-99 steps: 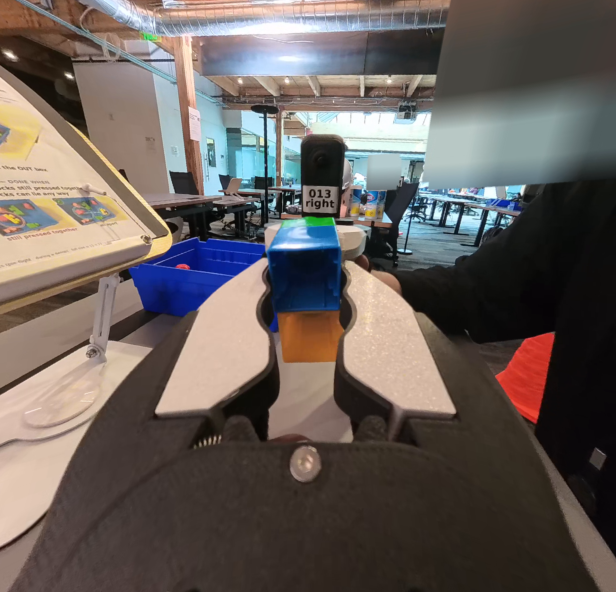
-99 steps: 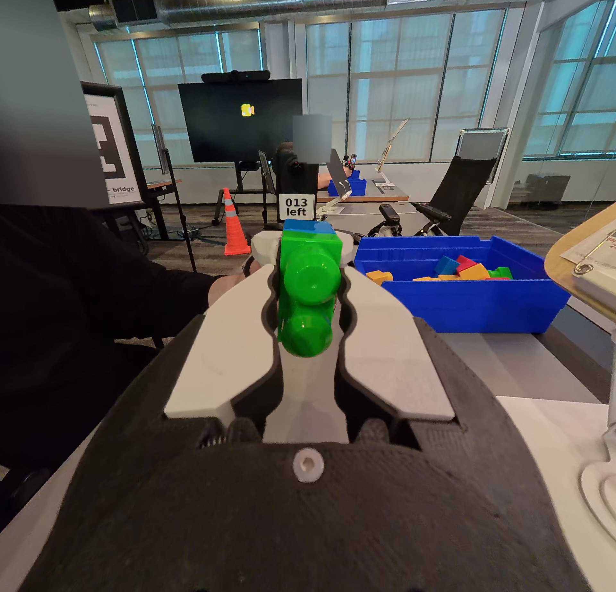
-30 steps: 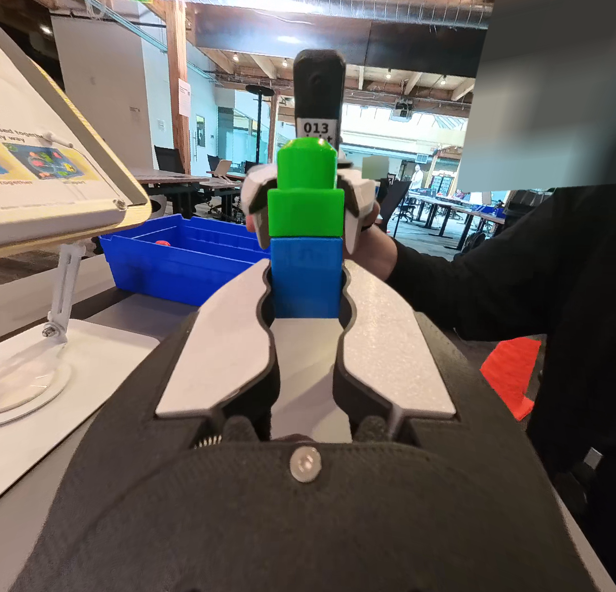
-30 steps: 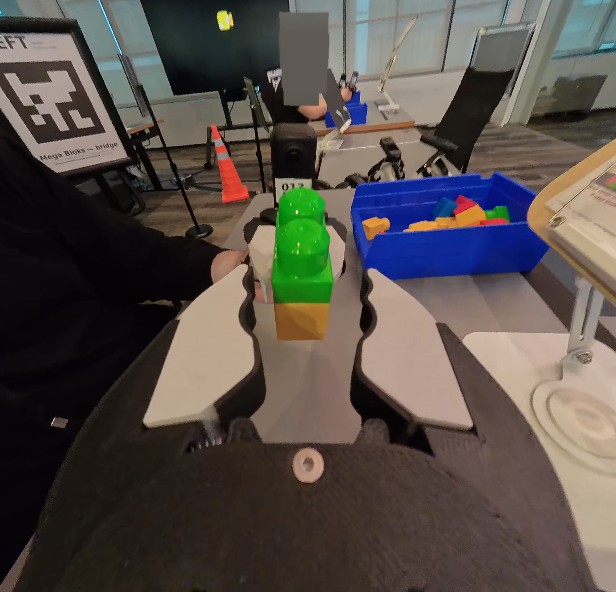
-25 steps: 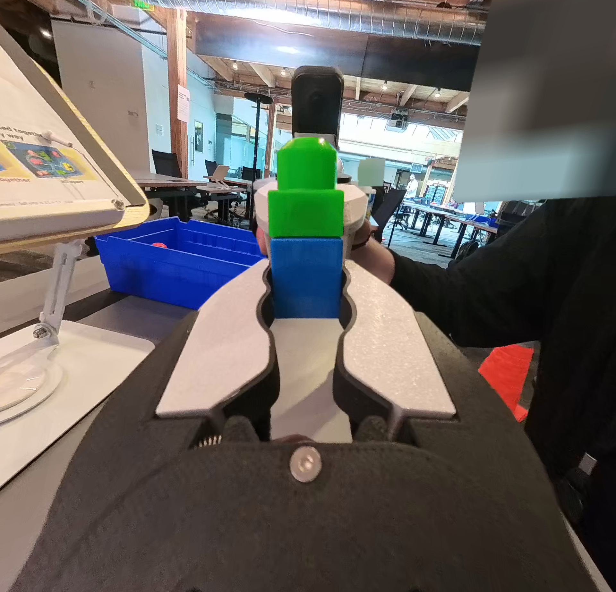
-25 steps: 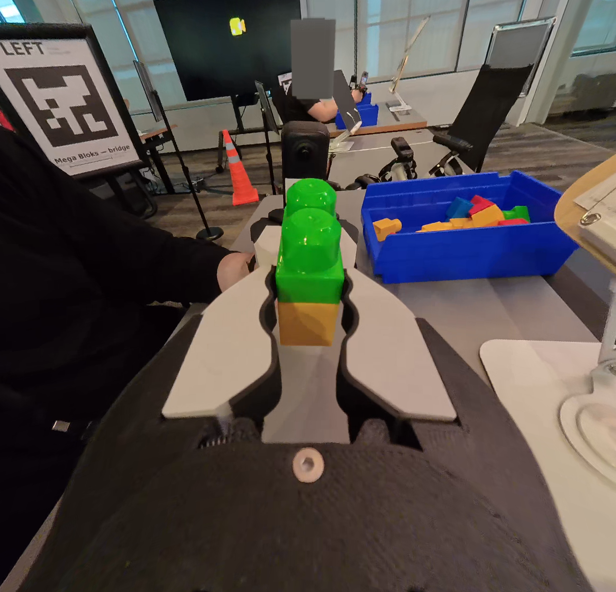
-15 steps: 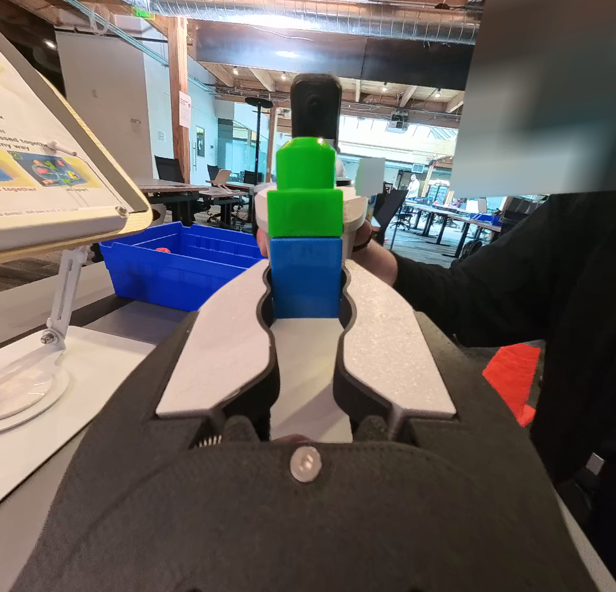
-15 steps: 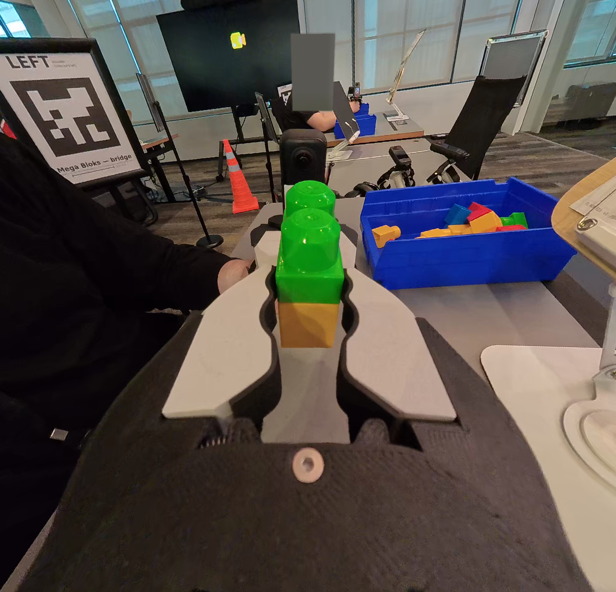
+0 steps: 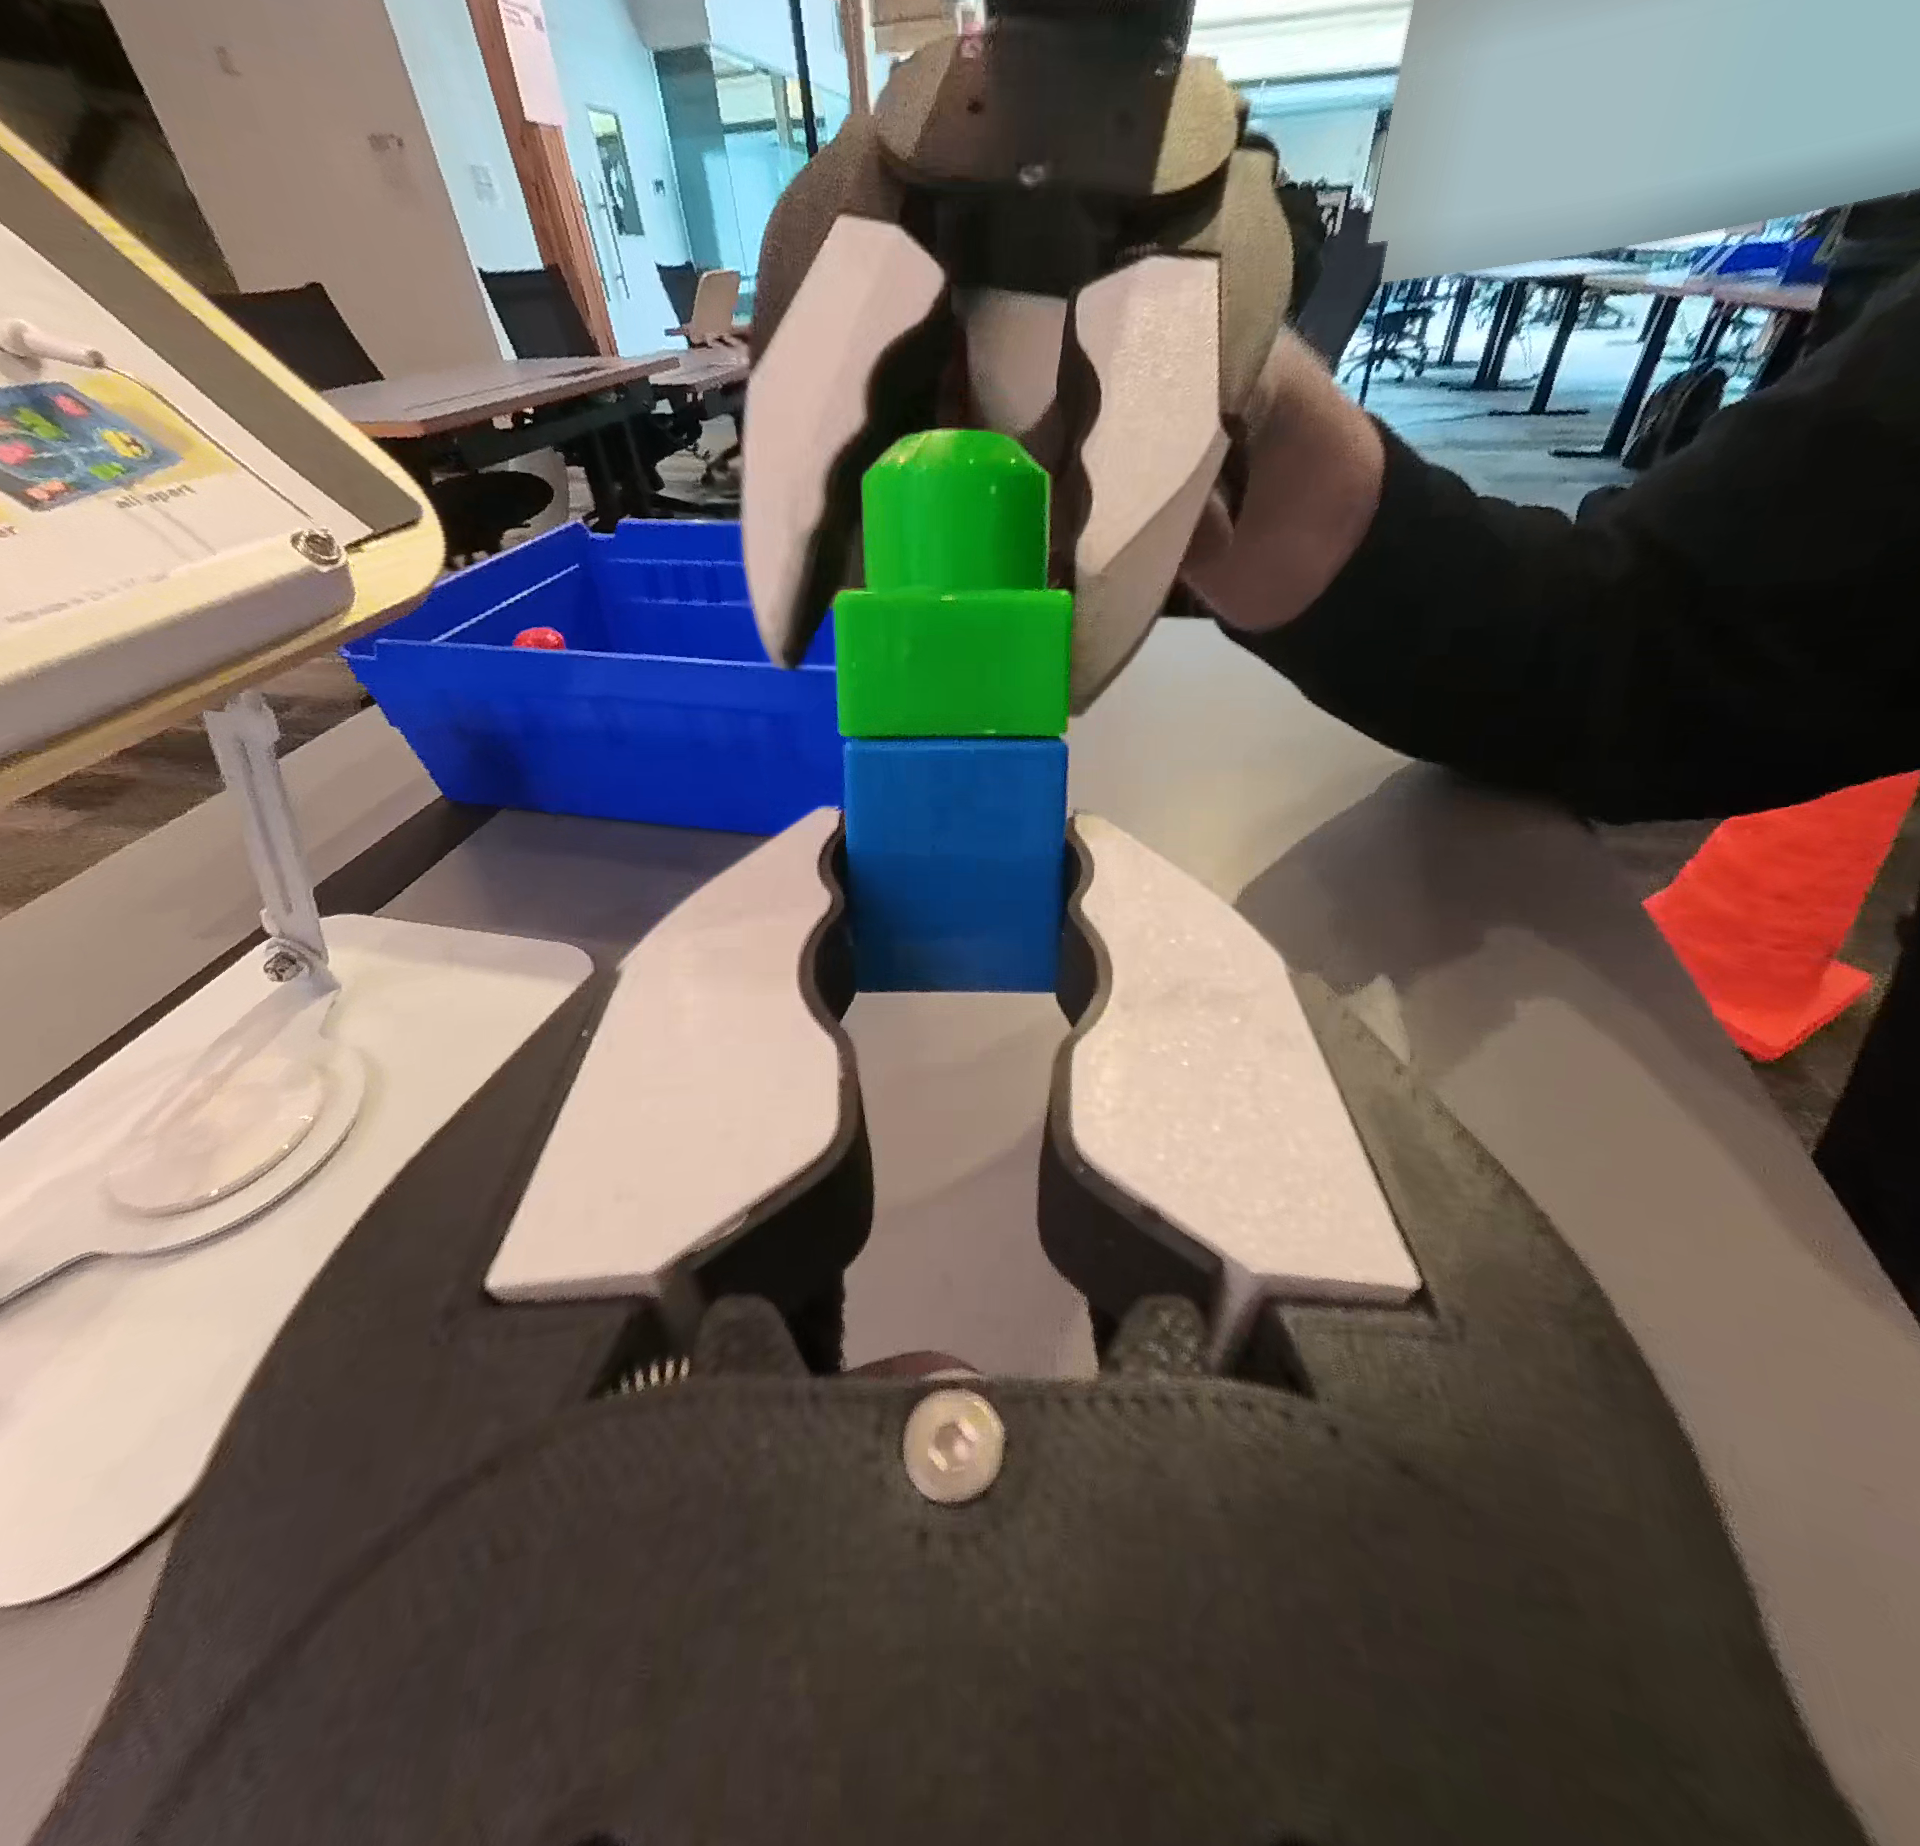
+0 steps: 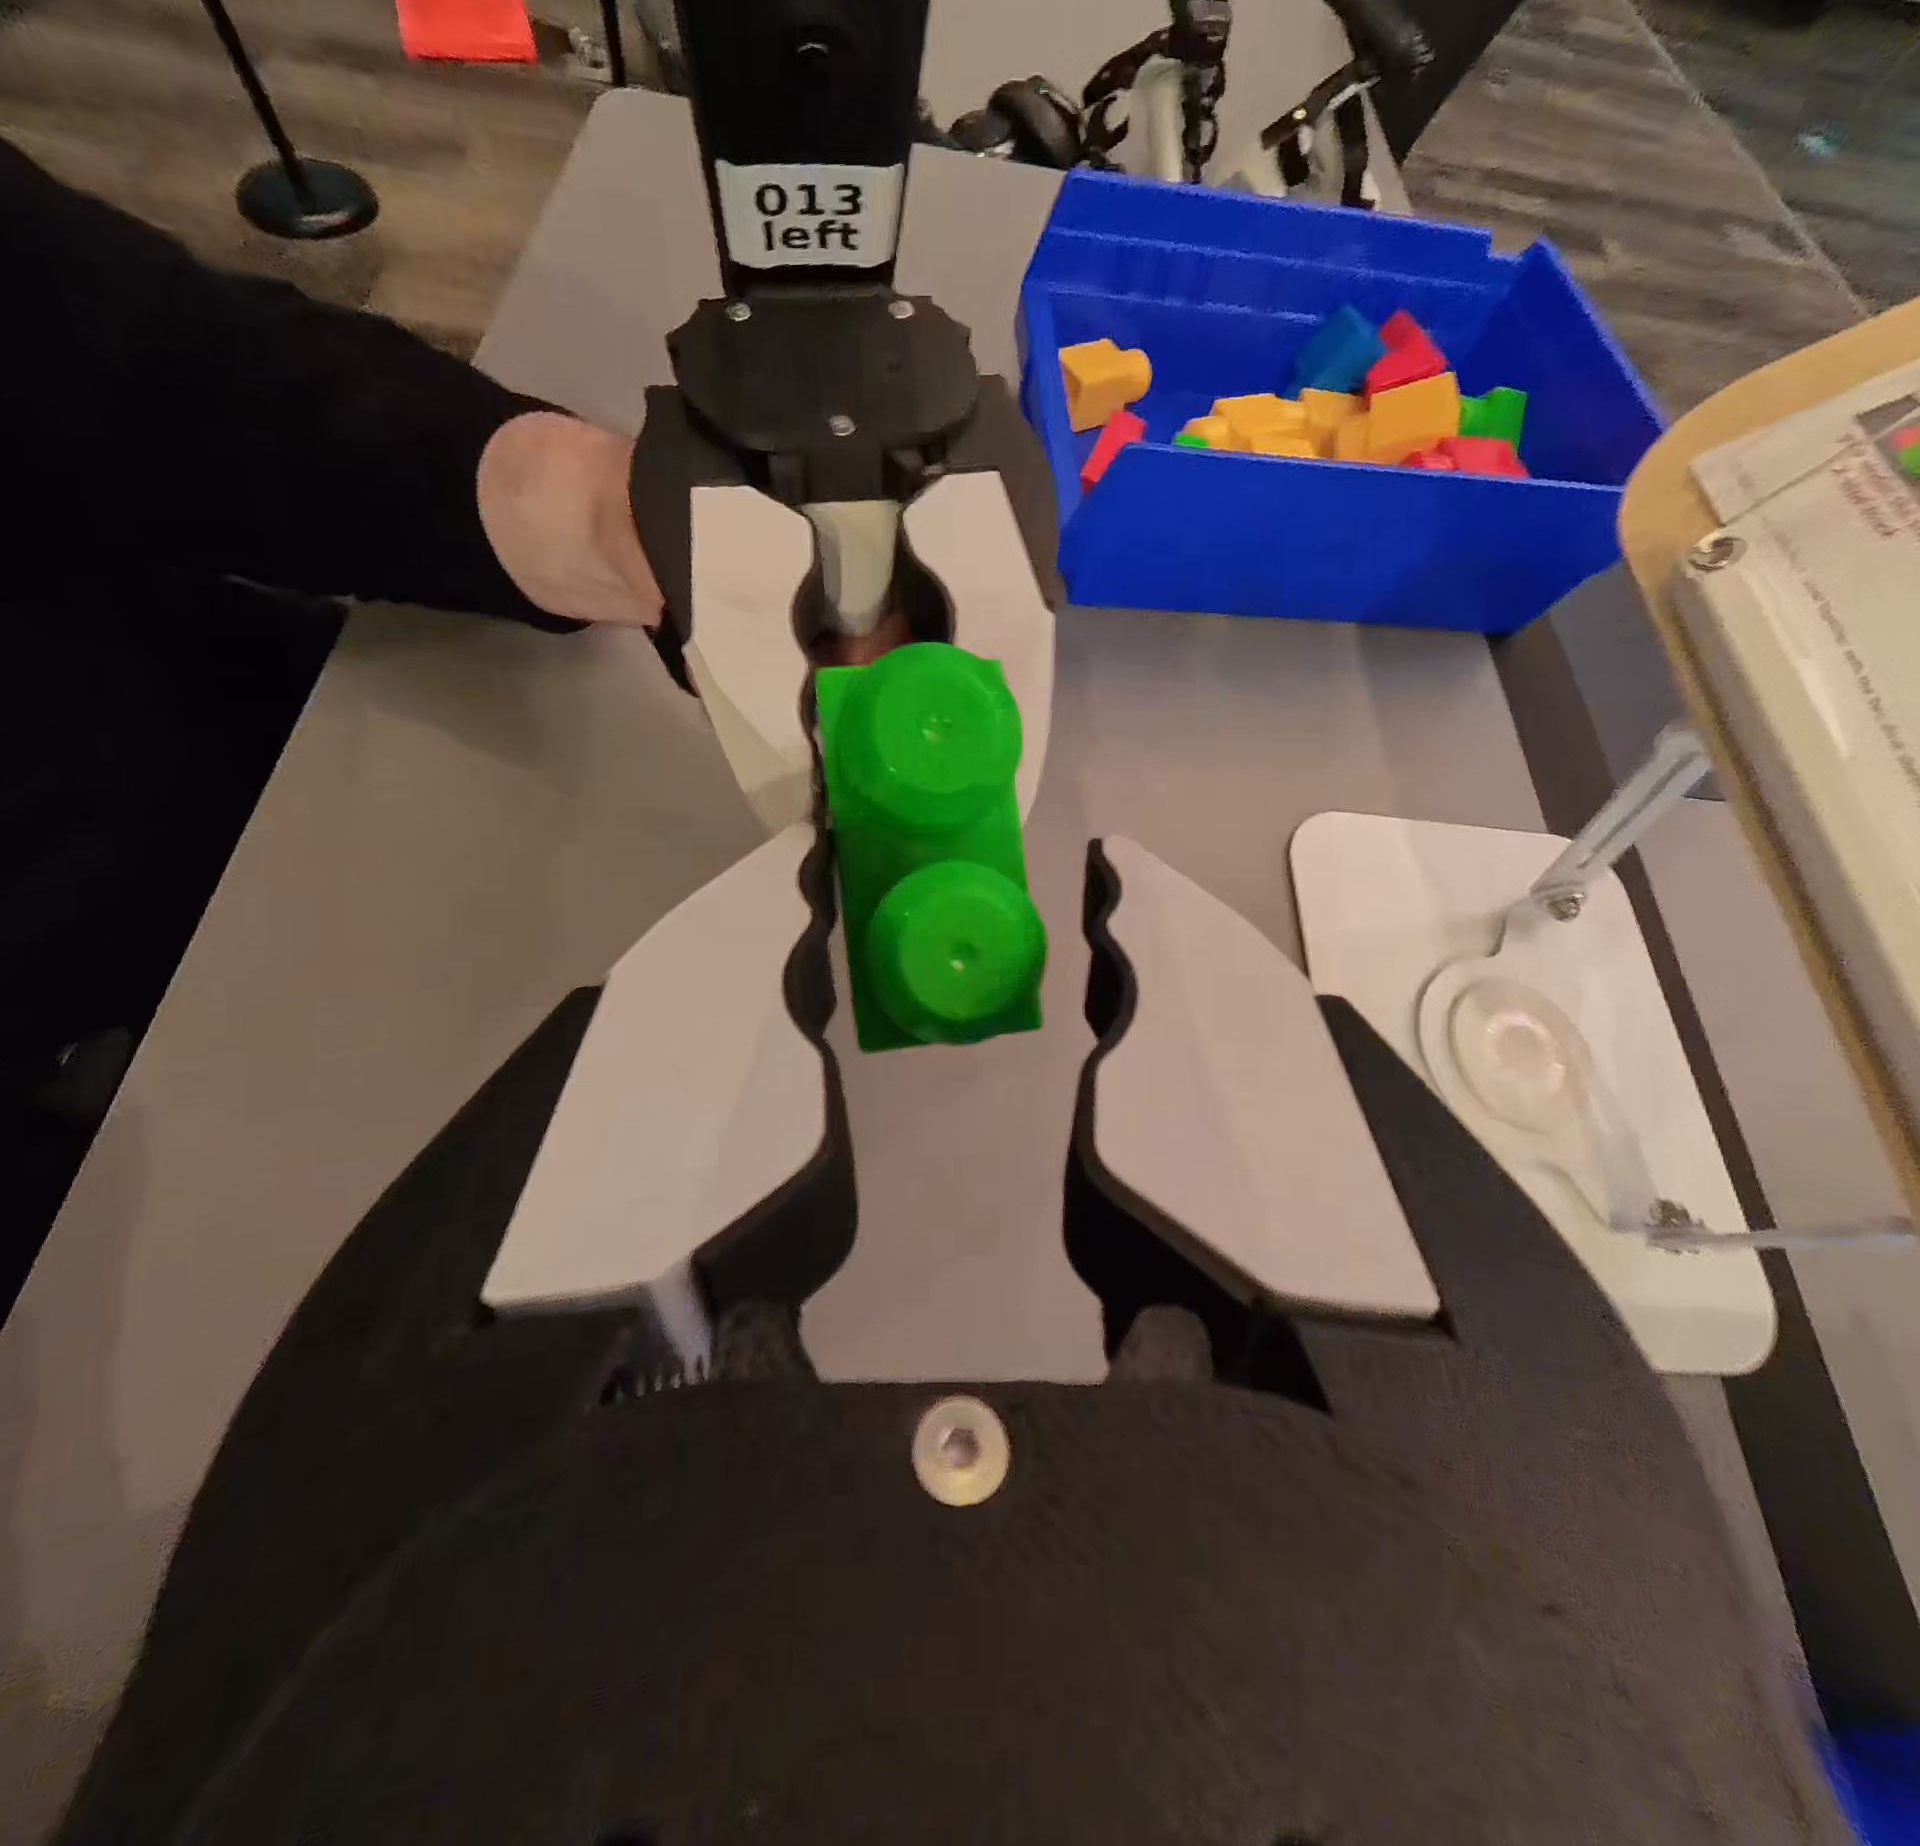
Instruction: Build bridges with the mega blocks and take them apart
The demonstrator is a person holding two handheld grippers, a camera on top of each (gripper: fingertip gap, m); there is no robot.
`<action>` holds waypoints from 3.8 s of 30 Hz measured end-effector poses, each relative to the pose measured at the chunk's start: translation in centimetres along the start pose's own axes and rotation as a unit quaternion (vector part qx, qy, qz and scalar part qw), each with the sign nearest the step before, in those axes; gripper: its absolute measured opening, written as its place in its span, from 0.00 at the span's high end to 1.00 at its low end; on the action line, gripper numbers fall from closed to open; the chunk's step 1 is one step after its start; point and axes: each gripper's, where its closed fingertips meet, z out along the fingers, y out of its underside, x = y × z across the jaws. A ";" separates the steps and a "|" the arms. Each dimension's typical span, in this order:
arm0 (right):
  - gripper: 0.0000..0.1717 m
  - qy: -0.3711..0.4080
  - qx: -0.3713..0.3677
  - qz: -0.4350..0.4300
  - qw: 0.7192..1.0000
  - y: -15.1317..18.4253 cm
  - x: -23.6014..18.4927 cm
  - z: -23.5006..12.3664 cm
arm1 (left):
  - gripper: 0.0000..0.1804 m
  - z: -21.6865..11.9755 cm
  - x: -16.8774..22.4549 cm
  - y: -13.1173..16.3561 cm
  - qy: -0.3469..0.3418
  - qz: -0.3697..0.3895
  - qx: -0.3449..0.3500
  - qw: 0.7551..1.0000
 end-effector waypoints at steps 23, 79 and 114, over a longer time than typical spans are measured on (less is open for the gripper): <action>0.79 0.100 -0.067 -0.033 0.992 2.2 8.0 -13.4 | 0.78 -2.1 -1.5 -1.6 -0.024 -0.012 0.055 0.998; 0.92 0.246 -0.240 -0.141 0.928 9.6 10.5 -15.0 | 0.77 -23.9 -18.3 3.3 -0.442 0.109 -0.320 0.831; 1.00 0.117 -0.077 -0.118 0.983 14.5 -0.2 4.7 | 0.80 -17.3 -14.1 1.5 -0.276 0.030 -0.343 0.897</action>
